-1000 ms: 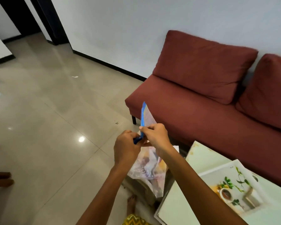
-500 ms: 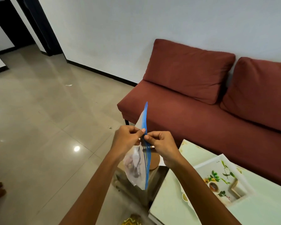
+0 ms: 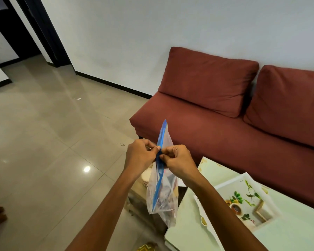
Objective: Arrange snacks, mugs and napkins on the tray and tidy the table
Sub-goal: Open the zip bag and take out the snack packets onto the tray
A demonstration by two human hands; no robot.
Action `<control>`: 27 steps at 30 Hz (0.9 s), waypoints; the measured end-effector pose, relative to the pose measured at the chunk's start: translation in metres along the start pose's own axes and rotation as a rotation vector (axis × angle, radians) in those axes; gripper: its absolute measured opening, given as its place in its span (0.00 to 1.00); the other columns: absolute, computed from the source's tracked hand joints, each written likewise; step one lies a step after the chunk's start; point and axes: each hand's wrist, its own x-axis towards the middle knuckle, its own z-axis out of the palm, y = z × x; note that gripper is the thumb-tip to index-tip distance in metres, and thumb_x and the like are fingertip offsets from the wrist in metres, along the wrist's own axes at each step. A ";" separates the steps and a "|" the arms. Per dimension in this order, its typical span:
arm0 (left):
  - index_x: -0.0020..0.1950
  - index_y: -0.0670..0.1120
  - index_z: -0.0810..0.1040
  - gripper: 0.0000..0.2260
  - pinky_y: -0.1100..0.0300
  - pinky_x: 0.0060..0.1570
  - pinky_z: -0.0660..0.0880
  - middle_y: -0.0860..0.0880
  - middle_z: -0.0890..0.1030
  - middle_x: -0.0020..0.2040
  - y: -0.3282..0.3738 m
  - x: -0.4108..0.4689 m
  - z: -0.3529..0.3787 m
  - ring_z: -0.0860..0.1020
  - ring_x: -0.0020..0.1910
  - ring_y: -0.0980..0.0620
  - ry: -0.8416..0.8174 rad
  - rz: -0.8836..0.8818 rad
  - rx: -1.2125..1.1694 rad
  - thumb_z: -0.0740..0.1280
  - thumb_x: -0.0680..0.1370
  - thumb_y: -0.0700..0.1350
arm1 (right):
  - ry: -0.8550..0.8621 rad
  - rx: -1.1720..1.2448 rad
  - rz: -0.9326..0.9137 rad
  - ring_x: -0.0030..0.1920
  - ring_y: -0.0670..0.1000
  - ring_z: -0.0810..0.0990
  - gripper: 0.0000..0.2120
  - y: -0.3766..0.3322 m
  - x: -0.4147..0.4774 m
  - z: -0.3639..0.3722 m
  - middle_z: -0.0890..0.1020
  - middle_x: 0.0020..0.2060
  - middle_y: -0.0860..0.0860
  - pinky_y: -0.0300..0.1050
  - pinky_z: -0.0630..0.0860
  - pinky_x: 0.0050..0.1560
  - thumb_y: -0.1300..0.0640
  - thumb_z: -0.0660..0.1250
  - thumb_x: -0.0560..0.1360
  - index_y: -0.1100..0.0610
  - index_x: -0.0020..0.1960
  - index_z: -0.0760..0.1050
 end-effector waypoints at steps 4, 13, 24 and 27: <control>0.42 0.40 0.80 0.07 0.53 0.43 0.81 0.44 0.84 0.39 0.004 -0.001 0.006 0.82 0.37 0.49 0.060 -0.008 -0.028 0.69 0.73 0.44 | 0.123 0.061 -0.001 0.35 0.48 0.84 0.06 -0.003 -0.003 -0.002 0.84 0.36 0.53 0.43 0.83 0.40 0.65 0.66 0.73 0.59 0.44 0.82; 0.46 0.40 0.78 0.06 0.49 0.49 0.80 0.40 0.82 0.46 -0.001 0.004 0.010 0.81 0.45 0.44 0.074 -0.152 -0.268 0.67 0.75 0.42 | 0.174 0.256 0.033 0.32 0.44 0.83 0.11 -0.006 -0.006 -0.001 0.83 0.38 0.53 0.35 0.79 0.31 0.64 0.66 0.74 0.53 0.36 0.79; 0.41 0.39 0.76 0.08 0.57 0.43 0.79 0.43 0.78 0.39 -0.008 0.000 0.000 0.78 0.37 0.49 -0.090 -0.349 -0.606 0.61 0.78 0.37 | 0.205 0.338 0.065 0.31 0.44 0.83 0.10 -0.005 -0.014 0.005 0.83 0.35 0.52 0.34 0.79 0.31 0.65 0.65 0.74 0.56 0.36 0.79; 0.38 0.42 0.76 0.09 0.57 0.42 0.78 0.41 0.79 0.39 -0.008 -0.005 -0.003 0.77 0.37 0.48 -0.076 -0.297 -0.595 0.62 0.78 0.37 | 0.251 0.381 0.076 0.30 0.44 0.82 0.09 0.000 -0.021 0.005 0.83 0.34 0.53 0.35 0.79 0.32 0.66 0.65 0.74 0.58 0.38 0.80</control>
